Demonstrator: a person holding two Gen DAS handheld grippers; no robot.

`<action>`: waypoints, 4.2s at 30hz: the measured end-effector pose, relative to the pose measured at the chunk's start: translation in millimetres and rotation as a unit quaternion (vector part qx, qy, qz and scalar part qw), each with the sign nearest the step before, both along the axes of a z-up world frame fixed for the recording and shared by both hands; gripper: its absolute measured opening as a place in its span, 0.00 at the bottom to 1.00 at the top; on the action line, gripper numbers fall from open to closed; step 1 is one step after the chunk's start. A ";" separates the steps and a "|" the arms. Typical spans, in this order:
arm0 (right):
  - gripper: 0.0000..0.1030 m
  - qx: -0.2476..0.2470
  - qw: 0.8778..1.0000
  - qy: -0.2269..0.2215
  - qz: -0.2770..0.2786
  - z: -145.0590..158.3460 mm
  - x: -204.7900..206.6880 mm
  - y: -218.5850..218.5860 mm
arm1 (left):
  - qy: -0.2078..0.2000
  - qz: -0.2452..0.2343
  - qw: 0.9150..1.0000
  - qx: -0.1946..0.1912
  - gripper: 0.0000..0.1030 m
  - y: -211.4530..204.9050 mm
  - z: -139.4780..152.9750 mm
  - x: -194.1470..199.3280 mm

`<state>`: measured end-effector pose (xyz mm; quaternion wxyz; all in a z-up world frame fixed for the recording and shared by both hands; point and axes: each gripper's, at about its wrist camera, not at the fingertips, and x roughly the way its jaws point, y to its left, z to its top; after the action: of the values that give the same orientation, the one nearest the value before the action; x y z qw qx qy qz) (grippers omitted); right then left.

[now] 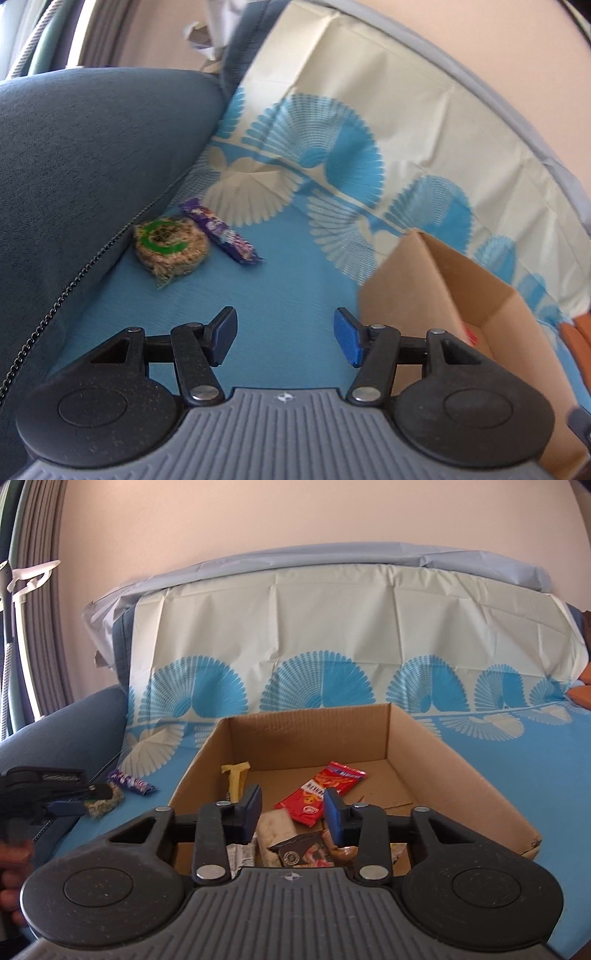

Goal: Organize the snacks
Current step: 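Grasp the purple candy bar with the right tool while the left tool grasps the nut cake, then lift and carry the purple candy bar and nut cake over the box with both tools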

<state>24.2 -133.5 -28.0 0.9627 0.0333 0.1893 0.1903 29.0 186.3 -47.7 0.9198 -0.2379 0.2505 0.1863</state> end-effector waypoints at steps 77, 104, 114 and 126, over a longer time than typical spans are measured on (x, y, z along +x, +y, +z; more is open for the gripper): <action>0.24 -0.209 0.939 0.145 0.229 37.5 146.3 235.5 | 0.072 0.177 0.981 0.029 0.83 84.8 -60.8 84.0; 0.24 -0.130 0.967 0.073 0.208 -8.1 -82.9 154.2 | 0.099 -0.113 0.988 0.035 0.83 44.2 -3.5 -55.8; 0.24 -0.157 0.955 0.132 0.213 -60.5 -81.2 160.7 | 0.146 -0.118 0.982 -0.008 0.83 44.8 -10.9 -57.8; 0.25 -0.129 0.954 0.165 0.214 -71.7 -70.9 158.5 | 0.222 -0.126 0.963 -0.088 0.83 54.4 -32.1 -53.1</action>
<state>-46.7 24.9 -99.7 0.8511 -0.1012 0.3708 0.3576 -24.1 240.7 -79.8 0.8327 -0.2372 0.4915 0.0939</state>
